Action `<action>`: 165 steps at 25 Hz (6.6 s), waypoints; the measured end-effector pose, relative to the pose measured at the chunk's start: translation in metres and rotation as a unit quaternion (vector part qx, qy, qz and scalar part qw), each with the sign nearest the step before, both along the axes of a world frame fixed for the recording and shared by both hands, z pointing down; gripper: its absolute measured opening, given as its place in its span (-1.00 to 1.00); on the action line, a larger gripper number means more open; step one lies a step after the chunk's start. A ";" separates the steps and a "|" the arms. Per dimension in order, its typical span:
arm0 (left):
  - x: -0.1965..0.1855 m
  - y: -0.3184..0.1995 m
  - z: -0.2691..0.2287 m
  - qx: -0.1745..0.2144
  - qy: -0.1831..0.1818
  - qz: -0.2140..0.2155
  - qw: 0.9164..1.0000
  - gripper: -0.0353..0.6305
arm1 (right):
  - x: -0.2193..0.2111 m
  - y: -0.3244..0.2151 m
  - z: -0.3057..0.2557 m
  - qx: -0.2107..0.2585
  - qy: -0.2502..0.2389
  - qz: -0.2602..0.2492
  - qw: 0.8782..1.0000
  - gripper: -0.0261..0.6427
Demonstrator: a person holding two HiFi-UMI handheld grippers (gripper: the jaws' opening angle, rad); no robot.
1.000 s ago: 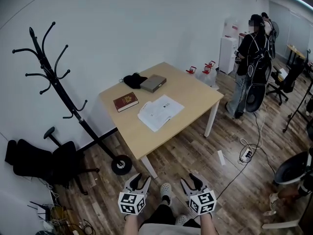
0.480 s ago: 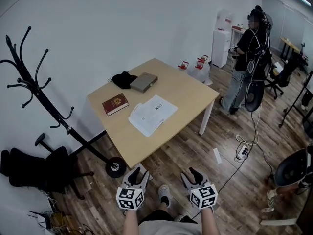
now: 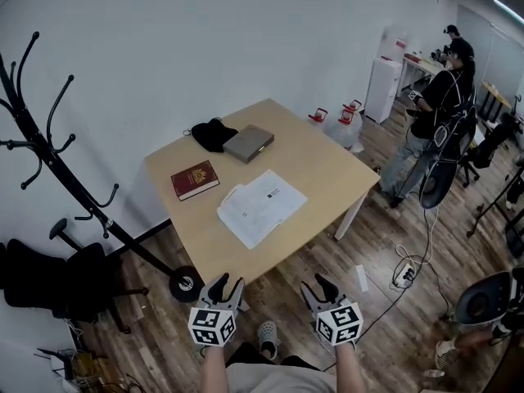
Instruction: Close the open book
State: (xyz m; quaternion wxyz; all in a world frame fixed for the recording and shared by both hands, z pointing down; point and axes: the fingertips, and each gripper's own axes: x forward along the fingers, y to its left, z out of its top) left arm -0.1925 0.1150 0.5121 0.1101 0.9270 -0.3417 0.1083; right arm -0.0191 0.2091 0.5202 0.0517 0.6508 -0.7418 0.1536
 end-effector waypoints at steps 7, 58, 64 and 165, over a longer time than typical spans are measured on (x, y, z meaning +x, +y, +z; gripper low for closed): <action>0.008 -0.078 0.002 -0.008 0.001 -0.005 1.000 -0.37 | 0.003 -0.073 0.005 -0.009 0.000 -0.012 1.000 -0.38; 0.067 -0.310 0.074 -0.102 0.030 -0.115 0.988 -0.38 | 0.114 -0.330 0.044 -0.041 0.043 -0.080 0.995 -0.46; 0.059 -0.318 0.101 -0.131 0.025 -0.156 0.979 -0.38 | 0.110 -0.361 0.062 -0.060 0.076 -0.137 0.986 -0.46; 0.148 -0.286 0.205 -0.411 0.381 -0.155 0.813 -0.68 | 0.023 -0.317 0.206 0.071 0.538 -0.381 0.748 -0.65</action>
